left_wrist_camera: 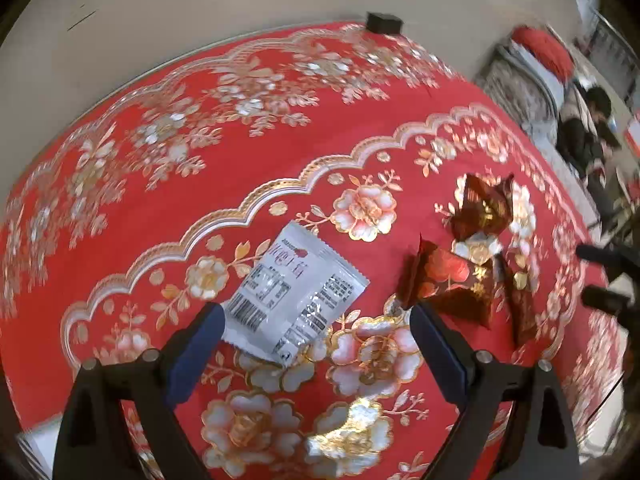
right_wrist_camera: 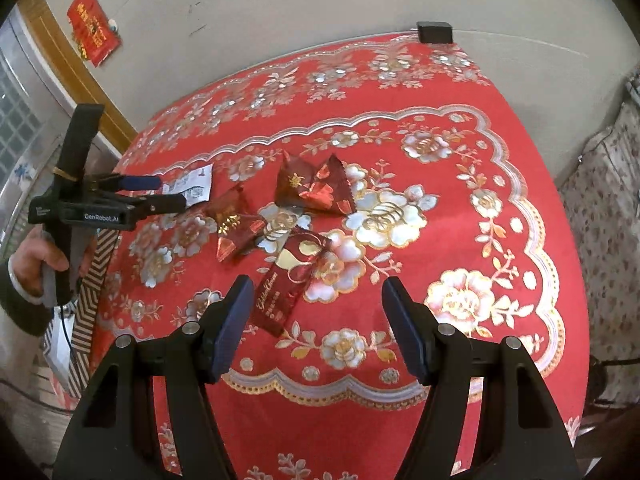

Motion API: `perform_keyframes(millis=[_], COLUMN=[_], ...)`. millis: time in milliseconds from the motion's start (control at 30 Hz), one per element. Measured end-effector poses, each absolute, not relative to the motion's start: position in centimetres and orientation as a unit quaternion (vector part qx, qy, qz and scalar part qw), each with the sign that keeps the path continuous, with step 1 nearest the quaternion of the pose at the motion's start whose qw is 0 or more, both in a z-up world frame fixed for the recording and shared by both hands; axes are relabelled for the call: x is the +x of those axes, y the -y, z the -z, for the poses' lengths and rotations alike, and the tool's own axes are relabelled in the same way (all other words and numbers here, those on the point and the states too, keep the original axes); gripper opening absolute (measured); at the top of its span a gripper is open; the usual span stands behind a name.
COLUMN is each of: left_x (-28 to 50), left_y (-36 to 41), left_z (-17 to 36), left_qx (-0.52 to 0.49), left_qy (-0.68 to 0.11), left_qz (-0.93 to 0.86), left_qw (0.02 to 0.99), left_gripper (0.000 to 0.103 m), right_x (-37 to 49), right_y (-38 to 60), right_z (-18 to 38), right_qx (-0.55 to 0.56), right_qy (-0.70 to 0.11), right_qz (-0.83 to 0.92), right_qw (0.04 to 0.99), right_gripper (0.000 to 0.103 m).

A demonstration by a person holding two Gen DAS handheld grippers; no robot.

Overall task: Organize snacks
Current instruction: 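Grasp the white strawberry snack pack with left tool while right tool grasps red candy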

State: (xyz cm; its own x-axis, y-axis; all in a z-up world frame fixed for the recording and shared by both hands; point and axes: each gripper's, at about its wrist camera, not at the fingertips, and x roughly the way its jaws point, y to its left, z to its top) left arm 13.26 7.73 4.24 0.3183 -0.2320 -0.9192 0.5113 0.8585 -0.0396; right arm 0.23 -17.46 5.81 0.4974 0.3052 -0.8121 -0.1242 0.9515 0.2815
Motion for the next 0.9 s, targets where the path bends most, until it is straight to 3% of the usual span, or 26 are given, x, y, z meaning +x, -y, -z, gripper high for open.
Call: perform_keyframes(millis=[167, 333, 433, 567, 900], left_x=[13.7, 15.1, 15.3, 14.8, 13.2], left_y=[-7.0, -7.7, -7.6, -7.1, -7.9], left_z=[-3.4, -2.9, -2.3, -2.3, -2.5], left_qx=[0.182, 0.159, 0.153, 0.178, 0.133], left_qy=[-0.539, -0.547, -0.556, -0.542, -0.547], left_qz=[0.256, 0.262, 0.265, 0.251, 0.223], left_qw=[0.781, 0.779, 0.773, 0.782, 0.795], left_gripper=[0.095, 0.095, 0.074, 0.061, 0.056], right_x=[1.0, 1.7, 2.3, 3.7, 8.3], right_y=[17.1, 16.8, 15.2, 12.1, 6.4], right_z=[-5.6, -5.4, -5.6, -5.8, -3.1], right_qx=[0.088, 0.087, 0.063, 0.007, -0.098], right_qy=[-0.486, -0.488, -0.486, -0.480, -0.499], right_qz=[-0.136, -0.154, -0.187, -0.237, -0.282], right_qw=[0.859, 0.855, 0.851, 0.844, 0.814], right_gripper=[0.067, 0.067, 0.067, 0.067, 0.067])
